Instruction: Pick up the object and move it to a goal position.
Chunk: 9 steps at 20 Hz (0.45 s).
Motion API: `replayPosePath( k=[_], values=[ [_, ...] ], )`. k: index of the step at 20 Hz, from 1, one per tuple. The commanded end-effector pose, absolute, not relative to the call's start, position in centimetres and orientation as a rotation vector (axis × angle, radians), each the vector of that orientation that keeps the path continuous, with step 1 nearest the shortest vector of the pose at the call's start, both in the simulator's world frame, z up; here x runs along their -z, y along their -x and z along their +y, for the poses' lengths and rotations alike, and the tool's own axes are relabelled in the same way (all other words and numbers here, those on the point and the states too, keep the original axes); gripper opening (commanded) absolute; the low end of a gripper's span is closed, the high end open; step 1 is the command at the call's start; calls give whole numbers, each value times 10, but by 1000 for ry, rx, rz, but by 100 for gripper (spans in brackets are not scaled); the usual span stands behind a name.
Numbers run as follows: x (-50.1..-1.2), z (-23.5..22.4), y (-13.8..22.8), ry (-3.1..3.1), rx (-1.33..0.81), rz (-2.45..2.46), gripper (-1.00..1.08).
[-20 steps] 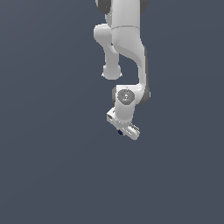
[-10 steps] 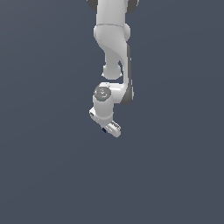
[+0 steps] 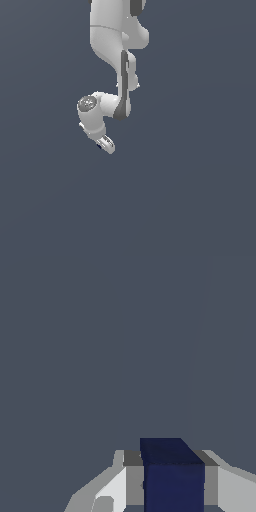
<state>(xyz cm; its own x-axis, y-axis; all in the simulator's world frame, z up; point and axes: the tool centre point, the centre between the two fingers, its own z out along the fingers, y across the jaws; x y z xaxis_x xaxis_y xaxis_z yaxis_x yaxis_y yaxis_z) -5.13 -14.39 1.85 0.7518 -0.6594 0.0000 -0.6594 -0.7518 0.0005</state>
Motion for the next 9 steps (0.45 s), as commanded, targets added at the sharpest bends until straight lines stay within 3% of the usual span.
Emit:
replayPosePath(
  k=[1, 9],
  values=[
    [-19, -160, 53, -2941, 0, -1103, -100],
    [-19, -181, 54, -2941, 0, -1103, -100]
  ],
)
